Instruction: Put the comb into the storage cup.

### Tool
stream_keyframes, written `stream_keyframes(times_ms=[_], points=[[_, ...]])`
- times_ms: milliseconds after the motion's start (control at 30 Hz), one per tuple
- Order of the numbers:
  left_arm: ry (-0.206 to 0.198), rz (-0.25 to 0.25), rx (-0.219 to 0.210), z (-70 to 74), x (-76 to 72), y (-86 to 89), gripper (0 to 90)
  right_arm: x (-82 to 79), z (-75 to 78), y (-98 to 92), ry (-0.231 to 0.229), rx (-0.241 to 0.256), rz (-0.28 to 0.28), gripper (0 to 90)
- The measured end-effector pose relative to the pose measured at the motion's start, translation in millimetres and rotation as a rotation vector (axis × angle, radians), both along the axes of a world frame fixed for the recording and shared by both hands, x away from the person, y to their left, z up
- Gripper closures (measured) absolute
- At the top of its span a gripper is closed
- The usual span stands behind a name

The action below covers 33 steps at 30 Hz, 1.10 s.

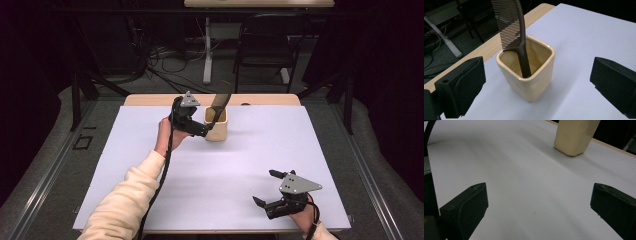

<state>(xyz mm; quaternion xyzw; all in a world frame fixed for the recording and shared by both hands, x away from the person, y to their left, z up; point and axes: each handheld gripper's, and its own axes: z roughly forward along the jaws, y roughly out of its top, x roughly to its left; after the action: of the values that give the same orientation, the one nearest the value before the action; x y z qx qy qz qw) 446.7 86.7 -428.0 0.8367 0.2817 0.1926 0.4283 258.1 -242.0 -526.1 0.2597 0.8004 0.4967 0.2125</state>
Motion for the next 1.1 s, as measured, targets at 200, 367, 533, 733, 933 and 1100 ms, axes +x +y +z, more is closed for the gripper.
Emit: stream_keyframes(times_ms=[200, 367, 533, 733, 933, 1100], points=[[0.008, 0.012, 0.024, 1.1, -9.9, 11.4, 0.0, -0.2, 0.1, 0.2, 0.002, 0.001, 0.0, 1.0], [0.017, 0.023, 0.035, -0.2, -16.9, 21.3, 0.0, -0.2, 0.2, 0.1, 0.002, 0.002, 0.0, 1.0], [0.014, 0.037, 0.04, -0.5, -24.7, 31.8, 0.0, -0.4, 0.2, 0.2, 0.003, 0.002, 0.0, 1.0], [0.023, 0.048, 0.035, -4.4, -35.0, 42.7, 0.0, -0.2, 0.0, 0.7, 0.004, 0.003, 0.0, 1.0], [0.026, 0.06, 0.027, -10.3, -46.6, 53.0, 0.0, -0.2, 0.0, 0.6, 0.003, 0.002, -0.002, 1.0], [0.033, 0.07, 0.022, -16.7, -55.1, 61.9, 0.0, -0.2, 0.0, 0.7, 0.003, 0.002, -0.003, 1.0]])
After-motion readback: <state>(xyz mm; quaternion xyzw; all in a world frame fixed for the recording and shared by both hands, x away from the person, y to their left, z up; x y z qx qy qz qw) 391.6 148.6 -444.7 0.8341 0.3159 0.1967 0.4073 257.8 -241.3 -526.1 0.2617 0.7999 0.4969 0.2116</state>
